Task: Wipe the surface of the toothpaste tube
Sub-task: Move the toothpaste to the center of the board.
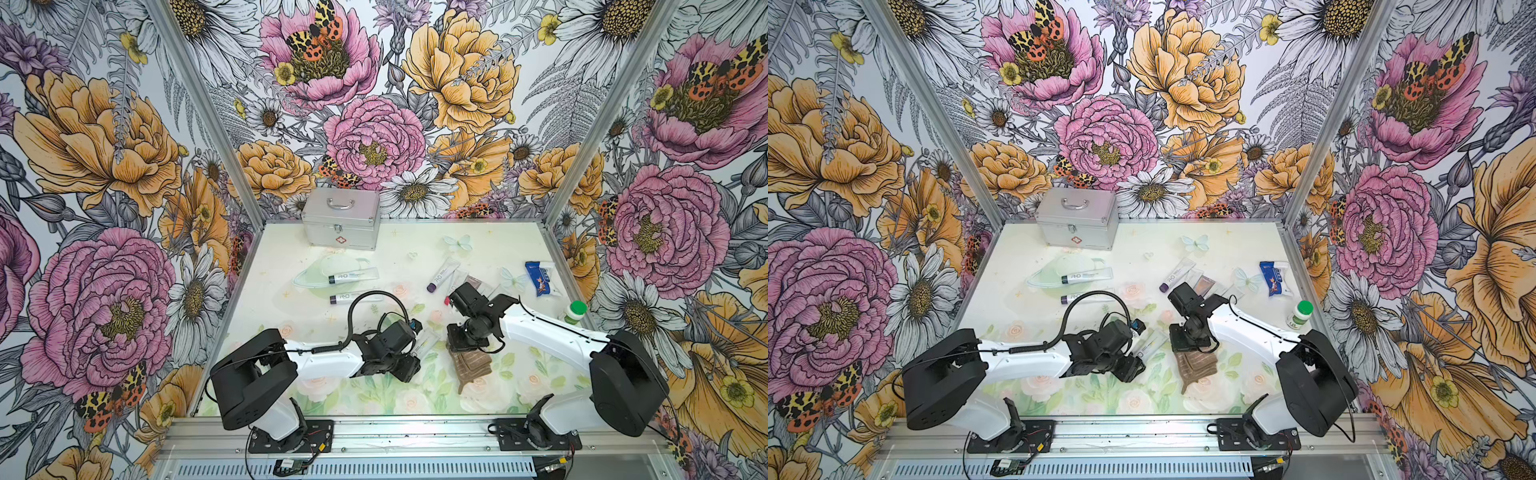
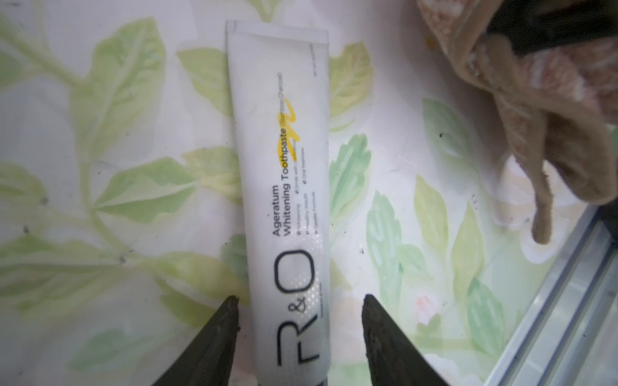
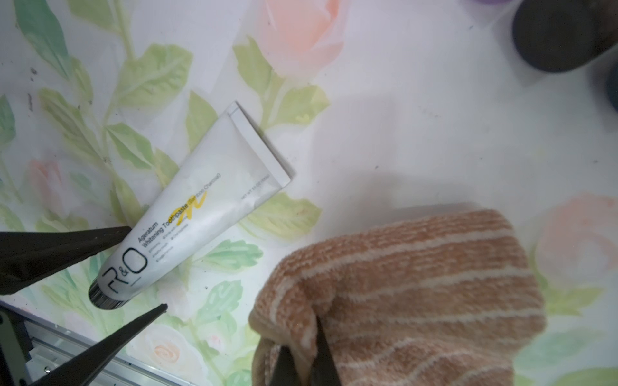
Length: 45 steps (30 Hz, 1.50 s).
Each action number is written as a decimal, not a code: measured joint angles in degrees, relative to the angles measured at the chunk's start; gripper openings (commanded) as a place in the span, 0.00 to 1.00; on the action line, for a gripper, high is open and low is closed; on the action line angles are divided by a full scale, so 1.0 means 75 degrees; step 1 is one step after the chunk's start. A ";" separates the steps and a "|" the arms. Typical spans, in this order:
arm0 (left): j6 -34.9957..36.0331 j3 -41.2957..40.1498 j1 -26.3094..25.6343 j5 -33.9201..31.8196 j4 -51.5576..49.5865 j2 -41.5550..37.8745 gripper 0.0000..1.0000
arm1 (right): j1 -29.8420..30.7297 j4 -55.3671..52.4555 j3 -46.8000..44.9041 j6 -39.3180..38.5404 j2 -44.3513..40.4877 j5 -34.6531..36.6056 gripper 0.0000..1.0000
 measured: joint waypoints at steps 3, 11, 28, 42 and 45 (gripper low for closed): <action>-0.0169 -0.0356 -0.0111 -0.0140 0.0015 -0.0385 0.63 | 0.0000 -0.0003 0.0009 0.0000 0.0000 -0.0003 0.00; -0.0452 -0.0752 -0.0233 -0.0557 0.0079 -0.0790 0.60 | 0.0000 -0.0038 0.0321 -0.0003 0.0195 -0.0064 0.00; -0.0361 -0.0635 -0.0294 -0.0650 0.0545 -0.0373 0.31 | 0.0000 -0.0061 0.0673 -0.0003 0.0557 -0.0213 0.00; -0.0364 -0.0737 -0.0318 -0.0650 0.0711 -0.0408 0.31 | 0.0385 0.0420 0.1221 0.0175 0.1699 -0.1005 0.00; -0.0364 -0.0755 -0.0318 -0.0647 0.0740 -0.0408 0.31 | 0.0516 0.0595 0.1224 0.0245 0.1929 -0.1157 0.00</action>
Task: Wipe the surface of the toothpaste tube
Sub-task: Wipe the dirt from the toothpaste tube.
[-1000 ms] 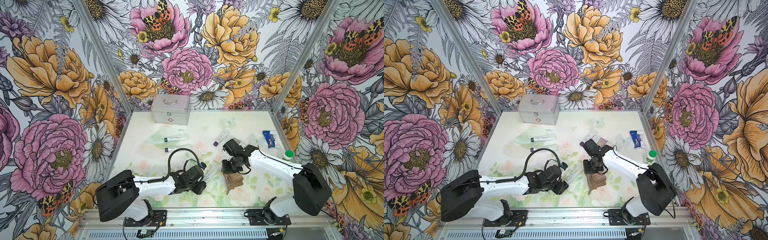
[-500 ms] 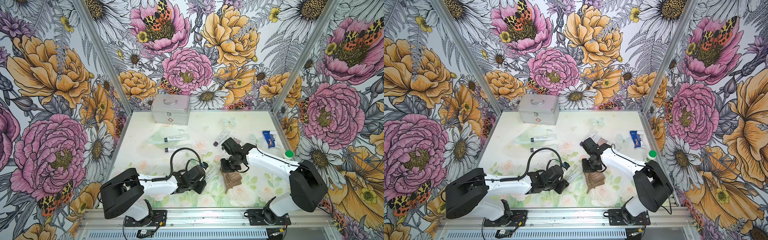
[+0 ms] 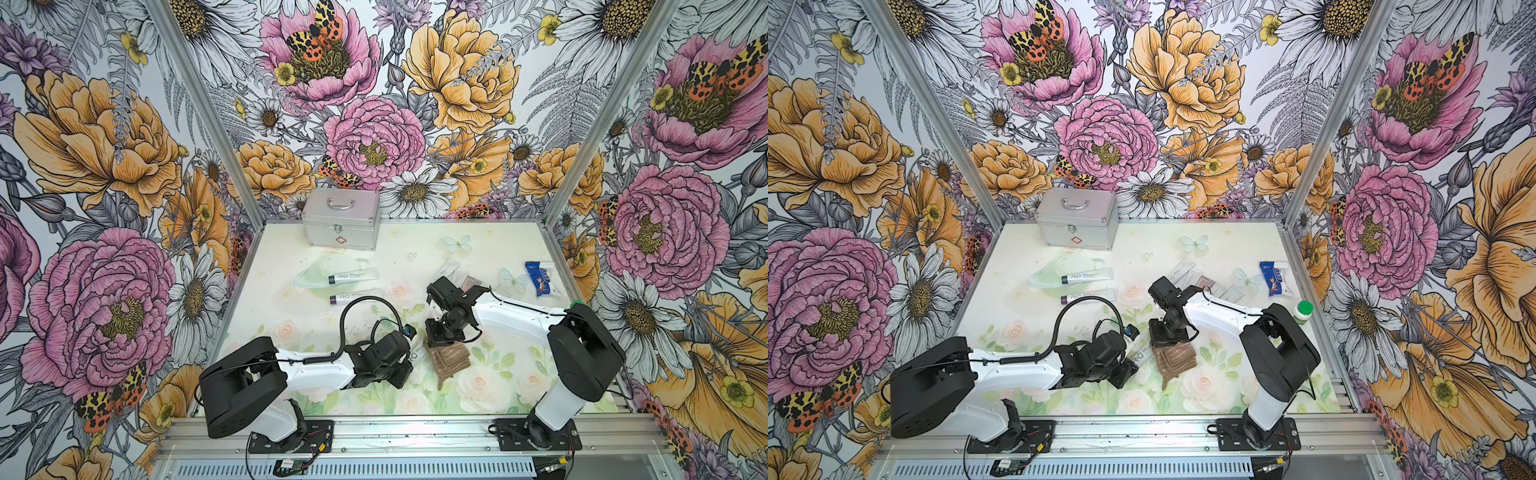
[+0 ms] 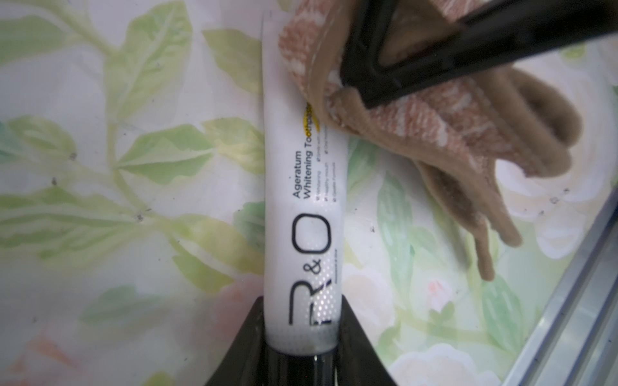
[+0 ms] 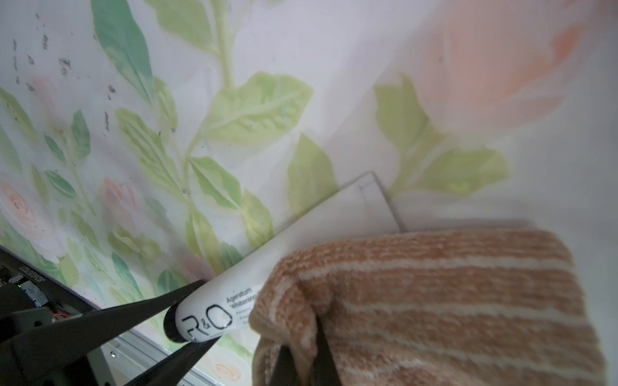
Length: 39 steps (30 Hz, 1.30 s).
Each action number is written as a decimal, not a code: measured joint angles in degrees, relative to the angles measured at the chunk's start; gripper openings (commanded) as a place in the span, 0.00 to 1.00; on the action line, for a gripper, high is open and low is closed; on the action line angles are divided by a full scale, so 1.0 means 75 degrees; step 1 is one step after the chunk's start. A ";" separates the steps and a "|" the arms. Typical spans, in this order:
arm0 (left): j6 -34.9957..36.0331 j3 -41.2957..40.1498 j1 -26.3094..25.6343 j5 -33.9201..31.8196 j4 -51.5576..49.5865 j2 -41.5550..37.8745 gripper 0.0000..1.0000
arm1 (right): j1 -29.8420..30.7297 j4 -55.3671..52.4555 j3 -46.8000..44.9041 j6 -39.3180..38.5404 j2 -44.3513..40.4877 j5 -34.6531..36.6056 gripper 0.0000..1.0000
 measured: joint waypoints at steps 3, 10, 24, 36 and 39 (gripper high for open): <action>0.0000 -0.0003 0.0000 -0.0003 0.0006 0.0000 0.31 | 0.0050 0.0105 0.0032 0.0050 0.0172 -0.0067 0.00; 0.0003 -0.0003 0.0000 -0.0003 0.0015 0.0000 0.31 | -0.0134 0.0125 0.0055 0.0035 0.0271 -0.0160 0.00; 0.0000 -0.0052 -0.0041 -0.0009 0.0023 -0.0067 0.30 | -0.0603 0.0099 0.0152 -0.0245 0.0484 0.0157 0.00; -0.0035 -0.0099 -0.0201 -0.0070 0.0090 -0.0064 0.30 | 0.0259 0.0277 0.0166 -0.0041 0.0367 -0.0166 0.00; -0.0055 -0.0108 -0.0216 -0.0085 0.0125 -0.0064 0.30 | 0.0119 0.0271 0.0160 -0.0061 0.0391 -0.0204 0.00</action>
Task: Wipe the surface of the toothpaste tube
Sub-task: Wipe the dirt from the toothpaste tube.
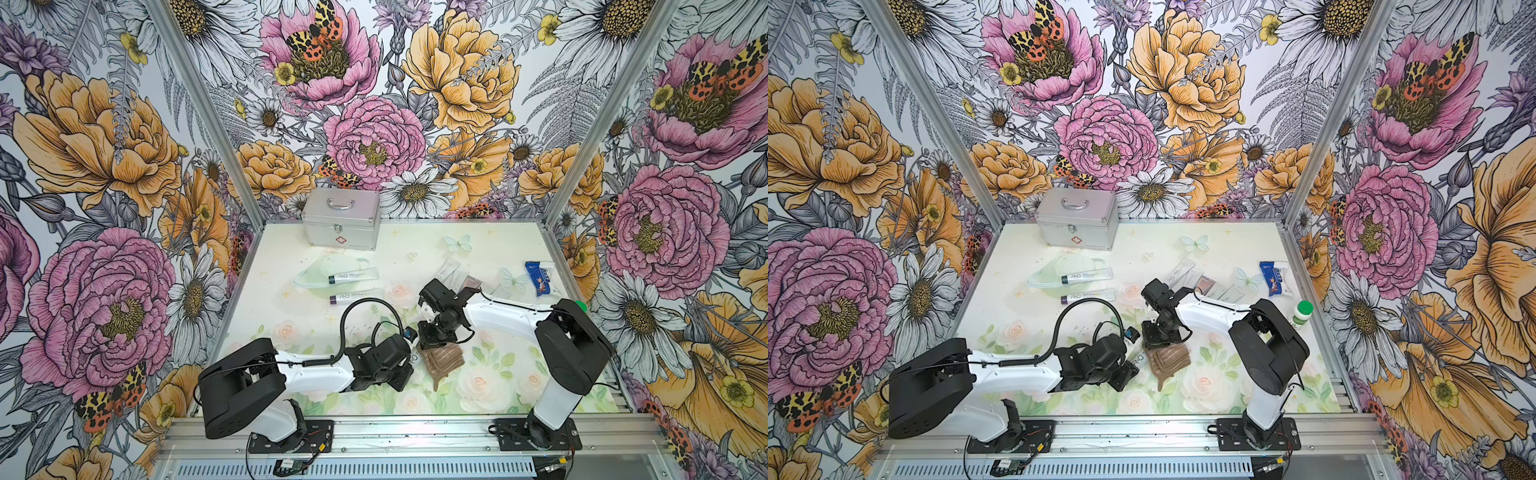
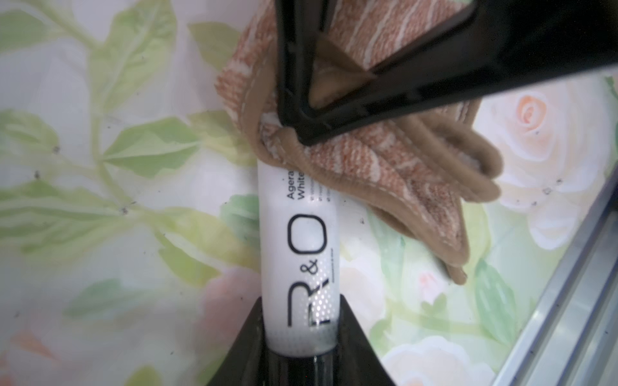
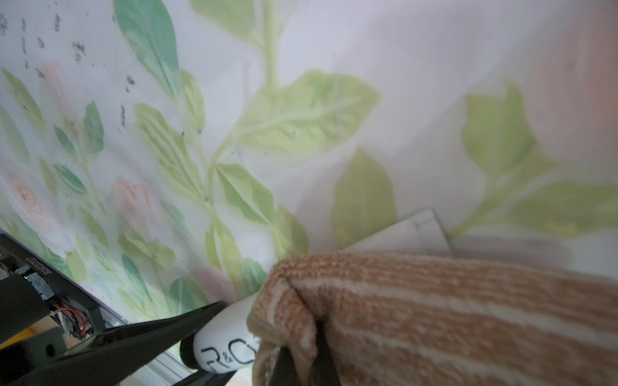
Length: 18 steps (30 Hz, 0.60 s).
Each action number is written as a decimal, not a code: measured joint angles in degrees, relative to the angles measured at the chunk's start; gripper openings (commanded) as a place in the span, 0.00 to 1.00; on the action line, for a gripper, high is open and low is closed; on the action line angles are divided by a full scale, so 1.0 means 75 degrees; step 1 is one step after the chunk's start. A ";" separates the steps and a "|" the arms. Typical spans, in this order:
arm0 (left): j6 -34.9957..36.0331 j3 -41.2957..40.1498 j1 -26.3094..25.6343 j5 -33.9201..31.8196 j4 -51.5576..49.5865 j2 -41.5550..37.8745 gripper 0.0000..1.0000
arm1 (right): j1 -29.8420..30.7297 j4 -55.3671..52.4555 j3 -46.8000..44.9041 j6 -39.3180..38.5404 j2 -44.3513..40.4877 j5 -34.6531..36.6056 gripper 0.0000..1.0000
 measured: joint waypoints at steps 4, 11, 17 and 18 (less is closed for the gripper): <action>-0.0006 -0.0035 -0.0052 -0.0058 0.0096 -0.0003 0.30 | -0.0420 0.0006 0.0003 -0.0070 0.0096 -0.0023 0.00; -0.0006 -0.0050 -0.0149 -0.0085 0.0163 -0.0009 0.30 | -0.0979 -0.0085 0.0090 -0.0213 0.0318 0.0326 0.00; -0.0009 -0.0093 -0.0163 -0.0087 0.0160 -0.0032 0.30 | -0.0525 -0.0096 0.0181 -0.0160 0.0280 0.0373 0.00; -0.0006 -0.0108 -0.0169 -0.0087 0.0160 -0.0044 0.30 | -0.0396 -0.0076 0.0181 -0.0114 0.0236 0.0318 0.00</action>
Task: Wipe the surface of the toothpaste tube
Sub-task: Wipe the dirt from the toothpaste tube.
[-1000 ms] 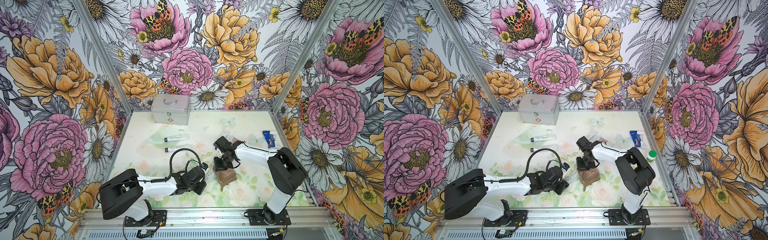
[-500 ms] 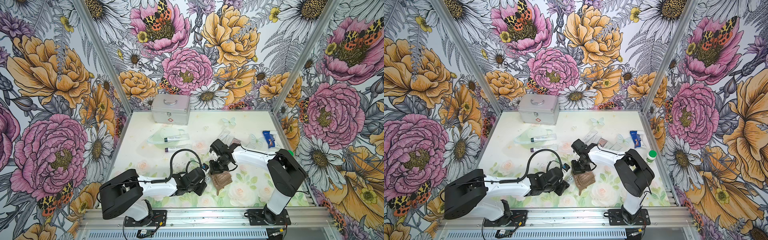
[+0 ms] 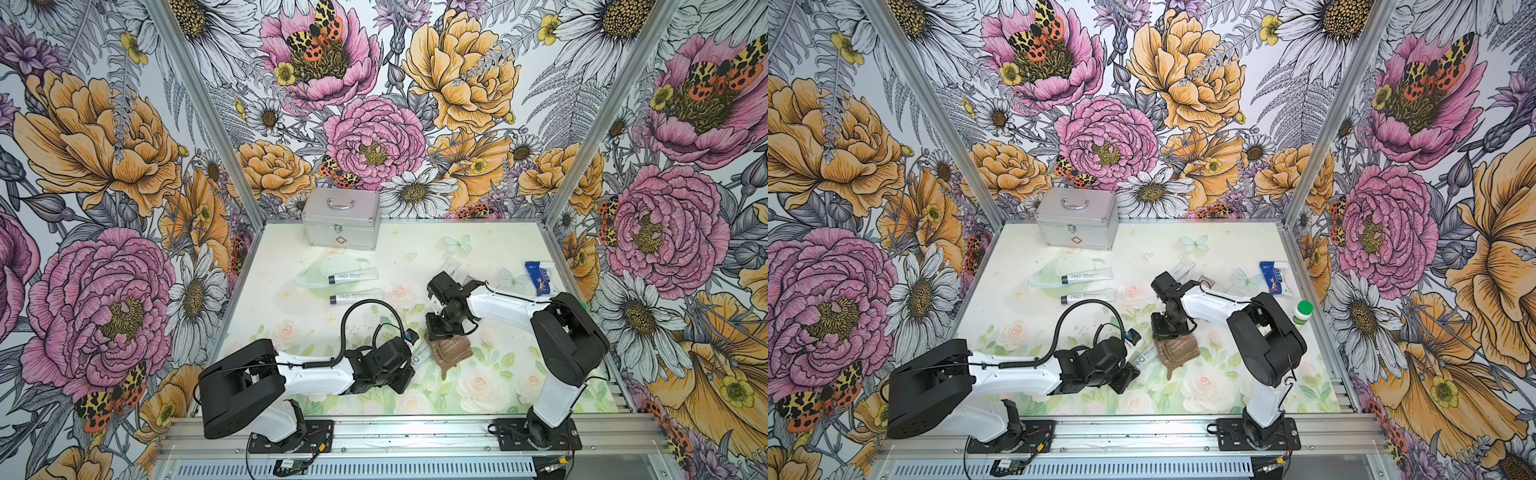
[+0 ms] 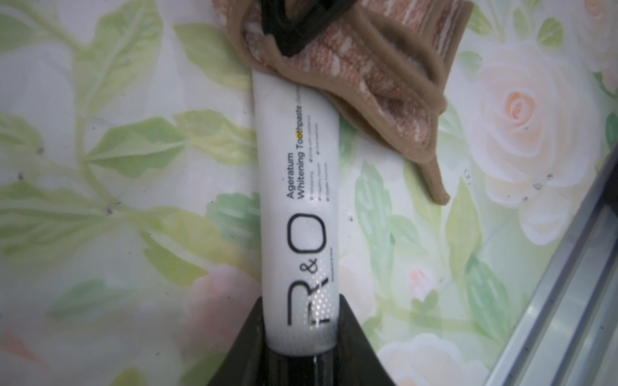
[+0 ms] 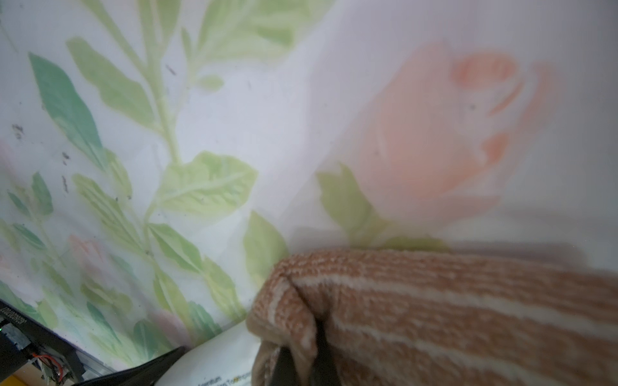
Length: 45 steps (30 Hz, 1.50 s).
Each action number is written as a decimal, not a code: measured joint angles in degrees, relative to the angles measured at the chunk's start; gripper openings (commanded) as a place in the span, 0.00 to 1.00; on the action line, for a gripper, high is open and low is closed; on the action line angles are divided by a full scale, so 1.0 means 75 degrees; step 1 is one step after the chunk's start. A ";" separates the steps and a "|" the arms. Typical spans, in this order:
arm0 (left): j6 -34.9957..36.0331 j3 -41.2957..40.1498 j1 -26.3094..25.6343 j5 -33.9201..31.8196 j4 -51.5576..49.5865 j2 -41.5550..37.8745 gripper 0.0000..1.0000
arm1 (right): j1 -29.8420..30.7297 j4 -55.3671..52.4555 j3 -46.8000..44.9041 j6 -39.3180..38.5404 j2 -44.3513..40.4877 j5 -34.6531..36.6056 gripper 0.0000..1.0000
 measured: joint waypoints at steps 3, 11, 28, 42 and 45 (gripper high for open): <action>0.0000 -0.0009 -0.0012 -0.0003 0.0000 -0.0009 0.30 | 0.0388 0.0131 -0.0111 0.0152 -0.0163 -0.0306 0.00; -0.0020 -0.0058 -0.0067 -0.0009 -0.0003 -0.0079 0.29 | 0.0434 0.0530 -0.0644 0.0245 -0.0420 -0.0551 0.00; -0.0012 -0.0052 -0.0766 -0.0903 -0.0178 -0.0128 0.29 | -0.0242 -0.0047 -0.0571 -0.0154 -0.0364 0.0490 0.00; 0.0012 0.0204 -0.0801 -0.0950 -0.0431 0.0067 0.29 | 0.0810 0.0254 -0.1081 0.0335 -0.1008 0.0015 0.00; 0.0012 0.0204 -0.0801 -0.0950 -0.0431 0.0067 0.29 | 0.0737 0.0245 -0.1067 0.0315 -0.0953 -0.0015 0.00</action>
